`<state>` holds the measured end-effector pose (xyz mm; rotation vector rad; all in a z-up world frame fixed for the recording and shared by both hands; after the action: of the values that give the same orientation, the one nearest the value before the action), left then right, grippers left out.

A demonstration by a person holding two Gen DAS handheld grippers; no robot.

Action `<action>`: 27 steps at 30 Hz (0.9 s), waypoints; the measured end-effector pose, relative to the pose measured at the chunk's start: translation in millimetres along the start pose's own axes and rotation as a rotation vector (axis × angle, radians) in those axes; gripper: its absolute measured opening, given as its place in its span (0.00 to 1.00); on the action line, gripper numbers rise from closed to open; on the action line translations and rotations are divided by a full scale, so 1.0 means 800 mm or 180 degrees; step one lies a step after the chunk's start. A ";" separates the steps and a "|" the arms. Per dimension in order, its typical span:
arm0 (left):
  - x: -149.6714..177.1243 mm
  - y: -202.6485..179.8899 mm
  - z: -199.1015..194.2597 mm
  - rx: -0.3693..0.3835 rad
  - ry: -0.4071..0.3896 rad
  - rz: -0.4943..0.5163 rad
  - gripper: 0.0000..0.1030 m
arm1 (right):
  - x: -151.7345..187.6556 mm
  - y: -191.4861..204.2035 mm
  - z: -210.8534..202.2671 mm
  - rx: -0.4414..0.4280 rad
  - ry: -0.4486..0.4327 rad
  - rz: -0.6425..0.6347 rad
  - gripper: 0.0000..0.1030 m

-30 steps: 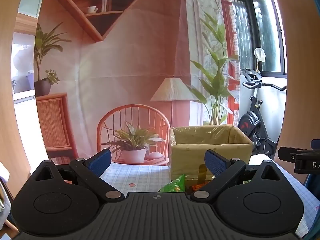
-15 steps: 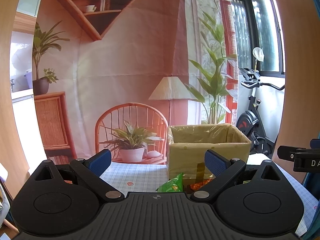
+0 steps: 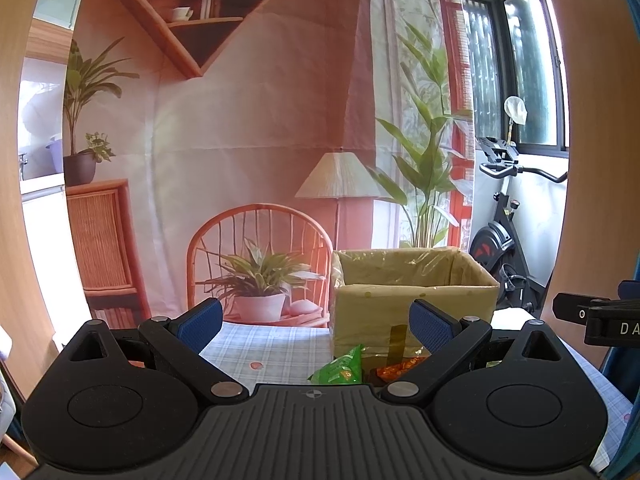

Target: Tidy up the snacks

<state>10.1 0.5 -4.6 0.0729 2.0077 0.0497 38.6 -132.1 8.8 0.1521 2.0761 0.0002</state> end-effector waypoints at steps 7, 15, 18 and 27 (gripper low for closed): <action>0.001 0.000 0.000 0.0008 0.0009 -0.0006 0.98 | 0.001 -0.001 0.000 -0.0002 0.0002 0.0003 1.00; 0.001 -0.001 0.002 0.0013 0.0015 -0.0010 0.98 | 0.001 -0.001 0.000 0.0001 0.0003 0.0004 1.00; 0.001 0.000 0.002 0.0014 0.0015 -0.0010 0.98 | 0.001 -0.001 0.000 -0.0001 0.0001 0.0003 1.00; 0.002 -0.001 0.002 0.0011 0.0018 -0.0015 0.98 | 0.001 -0.001 0.000 -0.0003 0.0002 0.0003 1.00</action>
<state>10.6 0.0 -6.5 0.0704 2.0137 0.0435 38.2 -133.1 7.8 0.1527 2.0765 0.0019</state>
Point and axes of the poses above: each gripper's, at about its wrist camera, not at the fingertips, and z roughly the way its jaws point, y to its left, x to its underside, the point moved 1 cm from there along z, roughly the way its jaws point, and after that the axes turned 9 degrees about y, right-handed, at the moved point
